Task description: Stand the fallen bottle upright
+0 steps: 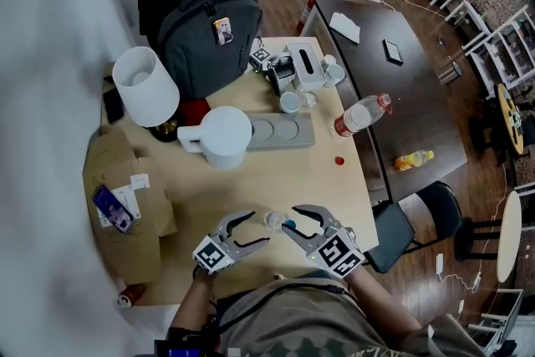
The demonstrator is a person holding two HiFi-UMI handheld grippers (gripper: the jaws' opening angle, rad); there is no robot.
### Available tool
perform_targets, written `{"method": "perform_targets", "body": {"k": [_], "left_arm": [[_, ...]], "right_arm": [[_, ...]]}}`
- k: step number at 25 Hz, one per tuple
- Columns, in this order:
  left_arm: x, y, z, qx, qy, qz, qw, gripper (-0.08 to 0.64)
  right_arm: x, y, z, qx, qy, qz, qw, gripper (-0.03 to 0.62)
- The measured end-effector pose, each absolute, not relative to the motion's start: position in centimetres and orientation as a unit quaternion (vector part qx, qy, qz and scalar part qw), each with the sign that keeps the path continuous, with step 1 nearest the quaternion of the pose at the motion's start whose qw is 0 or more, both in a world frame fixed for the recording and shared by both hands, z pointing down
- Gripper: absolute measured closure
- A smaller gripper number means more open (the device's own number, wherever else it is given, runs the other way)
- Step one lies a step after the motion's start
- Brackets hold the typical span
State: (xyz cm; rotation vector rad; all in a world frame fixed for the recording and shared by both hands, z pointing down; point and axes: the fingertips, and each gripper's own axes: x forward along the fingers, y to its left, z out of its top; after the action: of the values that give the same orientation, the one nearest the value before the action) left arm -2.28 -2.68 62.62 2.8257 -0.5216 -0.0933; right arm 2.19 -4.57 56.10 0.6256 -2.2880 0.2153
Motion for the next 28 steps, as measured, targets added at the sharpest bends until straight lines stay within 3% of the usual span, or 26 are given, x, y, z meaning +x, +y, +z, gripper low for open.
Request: {"method": "perform_targets", "body": {"k": [11,16,17,18,19,22,25,28], "left_arm": [[-3.0,-2.2,59.6,0.971,-0.204,-0.049,0.116,0.219],[-2.4,-0.8,59.3,0.976,-0.199,-0.008,0.085,0.228],[-2.4,-0.5,59.3,0.977,-0.204,0.010,0.068,0.298],[-2.5,-0.2,59.3,0.976,-0.210,0.025,0.056,0.514],[-2.5,0.1,59.2,0.975,-0.213,0.033,0.049,0.558],[-2.5,1.0,58.5,0.976,-0.210,0.035,0.048,0.559],[-2.6,1.8,57.8,0.975,-0.212,0.033,0.047,0.560],[-3.0,2.4,57.1,0.973,-0.222,0.031,0.052,0.560]], "right_arm": [[4.1,-4.2,53.7,0.277,-0.895,0.086,0.339,0.433],[5.3,-3.5,53.0,0.293,-0.896,0.089,0.322,0.443],[5.5,-3.3,52.8,0.295,-0.897,0.087,0.318,0.450],[5.6,-3.1,52.5,0.296,-0.898,0.087,0.314,0.456],[5.6,-2.9,52.2,0.297,-0.899,0.087,0.310,0.465],[5.7,-2.6,51.8,0.299,-0.901,0.088,0.301,0.490],[5.6,-2.3,51.5,0.292,-0.909,0.084,0.284,0.588],[4.8,-1.8,50.7,0.276,-0.920,0.081,0.267,0.588]]}}
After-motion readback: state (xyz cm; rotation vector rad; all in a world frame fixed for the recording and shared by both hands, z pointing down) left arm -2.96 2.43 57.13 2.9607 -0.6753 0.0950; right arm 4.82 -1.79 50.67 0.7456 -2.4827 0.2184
